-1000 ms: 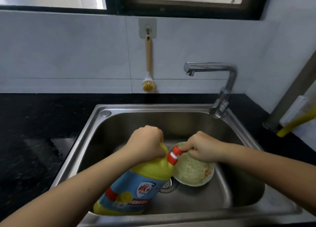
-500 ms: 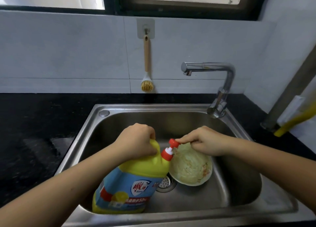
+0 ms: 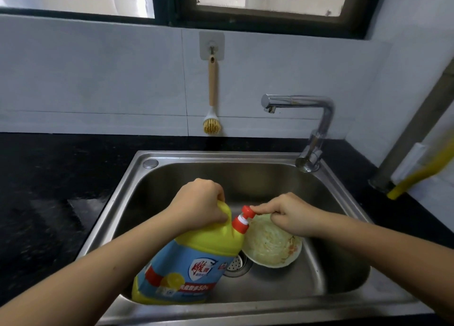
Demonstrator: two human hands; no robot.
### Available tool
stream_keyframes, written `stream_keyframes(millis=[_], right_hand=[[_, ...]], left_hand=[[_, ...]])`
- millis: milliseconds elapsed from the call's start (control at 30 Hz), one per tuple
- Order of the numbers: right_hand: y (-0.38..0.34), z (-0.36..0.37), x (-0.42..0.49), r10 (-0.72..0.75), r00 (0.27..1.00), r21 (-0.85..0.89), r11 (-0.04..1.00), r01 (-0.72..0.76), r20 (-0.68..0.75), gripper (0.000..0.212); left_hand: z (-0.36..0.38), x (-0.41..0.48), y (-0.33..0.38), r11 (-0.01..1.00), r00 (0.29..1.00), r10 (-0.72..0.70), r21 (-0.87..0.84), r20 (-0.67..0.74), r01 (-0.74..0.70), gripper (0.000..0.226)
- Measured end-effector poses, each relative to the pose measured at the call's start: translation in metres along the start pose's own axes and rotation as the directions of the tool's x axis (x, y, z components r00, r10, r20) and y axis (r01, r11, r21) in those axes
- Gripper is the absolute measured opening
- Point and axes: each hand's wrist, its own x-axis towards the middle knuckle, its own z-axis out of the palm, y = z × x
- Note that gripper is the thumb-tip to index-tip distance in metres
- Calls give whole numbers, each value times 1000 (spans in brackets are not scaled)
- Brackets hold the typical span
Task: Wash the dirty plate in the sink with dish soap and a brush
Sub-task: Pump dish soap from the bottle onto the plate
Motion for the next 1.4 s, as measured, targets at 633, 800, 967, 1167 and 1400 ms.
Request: stream_keyframes(millis=[633,800,967,1167,1400], right_hand=[[-30,24,27,-1,999,557,830,-25,47,60],[-49,28,44,-70,997,618,785,27,45,72],[-57,21,58,-62,990,642,755,131,-129,85],[-78,-11,78,-73,941,528,812,248,-330,78],[-107,-51,110,-45,855,430,850,304,-516,74]], left_hand=[[-28,-25,-37,983,992,-48,-184,-120,26,28],[-41,-25,-46,958,967,-82,-286,-242,10,26],[-50,-21,-58,933,932,-132,-361,-339,1,27],[-78,-2,-76,941,874,-157,-338,-460,-9,31],[-100,21,-104,830,816,-319,-558,-482,-5,70]])
